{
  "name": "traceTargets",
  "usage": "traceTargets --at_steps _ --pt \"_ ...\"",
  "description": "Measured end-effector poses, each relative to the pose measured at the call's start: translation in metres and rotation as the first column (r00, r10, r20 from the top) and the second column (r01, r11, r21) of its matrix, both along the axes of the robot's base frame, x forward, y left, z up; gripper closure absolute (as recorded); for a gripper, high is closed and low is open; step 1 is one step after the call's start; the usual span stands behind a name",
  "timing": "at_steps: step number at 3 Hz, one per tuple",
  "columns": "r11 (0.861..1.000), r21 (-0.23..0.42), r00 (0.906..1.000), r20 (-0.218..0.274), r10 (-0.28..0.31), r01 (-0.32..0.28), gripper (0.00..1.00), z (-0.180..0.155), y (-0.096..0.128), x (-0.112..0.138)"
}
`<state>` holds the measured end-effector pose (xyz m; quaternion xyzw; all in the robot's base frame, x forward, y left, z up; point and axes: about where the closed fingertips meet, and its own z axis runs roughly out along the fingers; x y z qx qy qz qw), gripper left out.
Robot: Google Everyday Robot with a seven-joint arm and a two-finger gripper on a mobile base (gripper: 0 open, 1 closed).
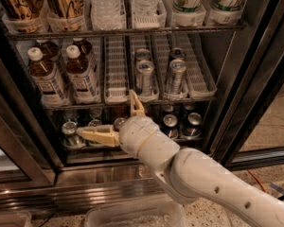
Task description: Pick blue plastic bottle from middle shelf of fridge
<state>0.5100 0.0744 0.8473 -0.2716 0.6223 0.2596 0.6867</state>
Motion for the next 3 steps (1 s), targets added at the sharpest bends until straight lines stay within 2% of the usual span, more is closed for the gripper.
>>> traceTargets --at_steps 2,3 --pt "0.999 -0.021 0.9988 0.039 -0.029 0.030 0.00 -0.003 0.028 0.027" --pt "0.999 -0.036 0.9981 0.052 -0.033 0.035 0.00 -0.002 0.035 0.041"
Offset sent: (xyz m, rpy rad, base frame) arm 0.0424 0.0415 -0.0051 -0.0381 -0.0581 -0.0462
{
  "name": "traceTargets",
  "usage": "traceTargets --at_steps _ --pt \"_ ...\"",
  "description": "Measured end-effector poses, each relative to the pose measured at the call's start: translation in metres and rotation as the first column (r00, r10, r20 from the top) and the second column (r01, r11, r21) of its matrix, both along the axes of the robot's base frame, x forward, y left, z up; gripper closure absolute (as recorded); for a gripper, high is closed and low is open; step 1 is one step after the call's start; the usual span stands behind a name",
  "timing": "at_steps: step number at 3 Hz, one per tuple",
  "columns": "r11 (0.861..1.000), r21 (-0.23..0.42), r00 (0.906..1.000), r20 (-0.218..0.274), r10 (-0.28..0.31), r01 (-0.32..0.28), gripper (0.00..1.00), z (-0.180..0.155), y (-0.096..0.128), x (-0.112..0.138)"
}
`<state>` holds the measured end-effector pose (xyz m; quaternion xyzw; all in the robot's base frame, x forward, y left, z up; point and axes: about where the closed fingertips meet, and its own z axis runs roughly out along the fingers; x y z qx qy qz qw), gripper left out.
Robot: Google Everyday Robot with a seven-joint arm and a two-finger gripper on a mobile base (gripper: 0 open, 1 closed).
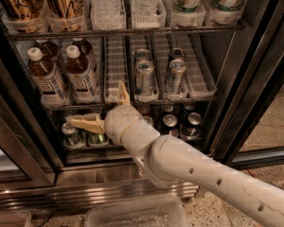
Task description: Pick blue plastic bottle from middle shelf of fridge
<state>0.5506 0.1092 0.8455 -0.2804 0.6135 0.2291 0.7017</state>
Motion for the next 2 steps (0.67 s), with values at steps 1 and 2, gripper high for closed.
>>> traceTargets --at_steps 1,2 --pt "1.000 -0.011 1.0000 0.004 0.003 -0.003 0.00 -0.0002 -0.0002 0.0231" --pt "1.000 -0.011 1.0000 0.004 0.003 -0.003 0.00 -0.0002 -0.0002 0.0230"
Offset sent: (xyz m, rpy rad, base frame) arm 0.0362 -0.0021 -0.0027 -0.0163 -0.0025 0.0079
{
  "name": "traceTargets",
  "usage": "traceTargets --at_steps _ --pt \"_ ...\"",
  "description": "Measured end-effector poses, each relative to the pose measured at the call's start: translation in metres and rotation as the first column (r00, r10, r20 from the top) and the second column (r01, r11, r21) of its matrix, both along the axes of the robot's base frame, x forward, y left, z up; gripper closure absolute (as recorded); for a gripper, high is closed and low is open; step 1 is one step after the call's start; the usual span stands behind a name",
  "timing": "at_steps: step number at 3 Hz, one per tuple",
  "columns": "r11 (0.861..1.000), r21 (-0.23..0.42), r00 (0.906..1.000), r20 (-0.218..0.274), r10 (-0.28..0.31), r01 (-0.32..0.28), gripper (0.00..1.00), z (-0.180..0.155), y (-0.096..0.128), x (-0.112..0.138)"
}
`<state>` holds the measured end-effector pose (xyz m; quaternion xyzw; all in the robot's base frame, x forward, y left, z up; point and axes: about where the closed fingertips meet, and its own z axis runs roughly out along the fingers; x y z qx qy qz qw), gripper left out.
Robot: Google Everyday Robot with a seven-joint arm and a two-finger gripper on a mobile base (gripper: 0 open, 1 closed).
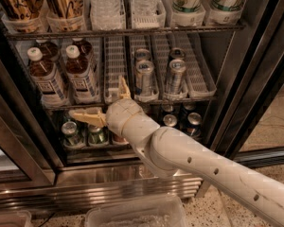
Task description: Pick blue plastic bottle from middle shelf of fridge
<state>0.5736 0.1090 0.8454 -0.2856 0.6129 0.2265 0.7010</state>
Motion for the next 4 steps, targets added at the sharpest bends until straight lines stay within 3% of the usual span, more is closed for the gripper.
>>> traceTargets --at_steps 1,2,4 --pt "1.000 0.000 1.0000 0.000 0.000 0.000 0.23 0.0000 0.0000 0.0000" --pt "1.000 0.000 1.0000 0.000 0.000 0.000 0.17 0.0000 0.0001 0.0000" --pt "1.000 -0.003 1.0000 0.001 0.004 -0.004 0.58 0.0006 0.0016 0.0003"
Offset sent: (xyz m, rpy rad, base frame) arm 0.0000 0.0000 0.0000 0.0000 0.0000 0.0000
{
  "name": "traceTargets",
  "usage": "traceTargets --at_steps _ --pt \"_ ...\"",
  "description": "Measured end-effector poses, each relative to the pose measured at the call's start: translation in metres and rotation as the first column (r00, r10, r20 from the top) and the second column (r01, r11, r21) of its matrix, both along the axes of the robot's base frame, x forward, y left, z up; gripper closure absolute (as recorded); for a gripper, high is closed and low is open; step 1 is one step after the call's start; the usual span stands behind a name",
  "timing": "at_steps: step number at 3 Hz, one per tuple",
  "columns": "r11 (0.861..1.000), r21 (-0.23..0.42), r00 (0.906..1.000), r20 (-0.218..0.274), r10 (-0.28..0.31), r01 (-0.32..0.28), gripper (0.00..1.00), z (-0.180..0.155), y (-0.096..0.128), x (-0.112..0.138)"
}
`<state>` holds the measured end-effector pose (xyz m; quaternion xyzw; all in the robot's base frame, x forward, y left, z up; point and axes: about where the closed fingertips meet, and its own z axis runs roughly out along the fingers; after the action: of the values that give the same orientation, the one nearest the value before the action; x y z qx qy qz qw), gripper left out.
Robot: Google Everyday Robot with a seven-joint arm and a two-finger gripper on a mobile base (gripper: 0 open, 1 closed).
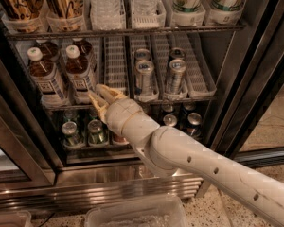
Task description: Pick blue plastic bottle from middle shelf of fridge
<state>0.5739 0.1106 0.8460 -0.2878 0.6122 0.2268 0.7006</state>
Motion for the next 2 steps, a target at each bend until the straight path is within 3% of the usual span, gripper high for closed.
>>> traceTargets --at_steps 1,2 --pt "1.000 -0.008 0.9999 0.003 0.012 -0.012 0.57 0.0014 0.0055 0.0021" --pt "0.999 -0.016 0.9996 0.005 0.028 -0.028 0.36 0.0022 0.0118 0.0037"
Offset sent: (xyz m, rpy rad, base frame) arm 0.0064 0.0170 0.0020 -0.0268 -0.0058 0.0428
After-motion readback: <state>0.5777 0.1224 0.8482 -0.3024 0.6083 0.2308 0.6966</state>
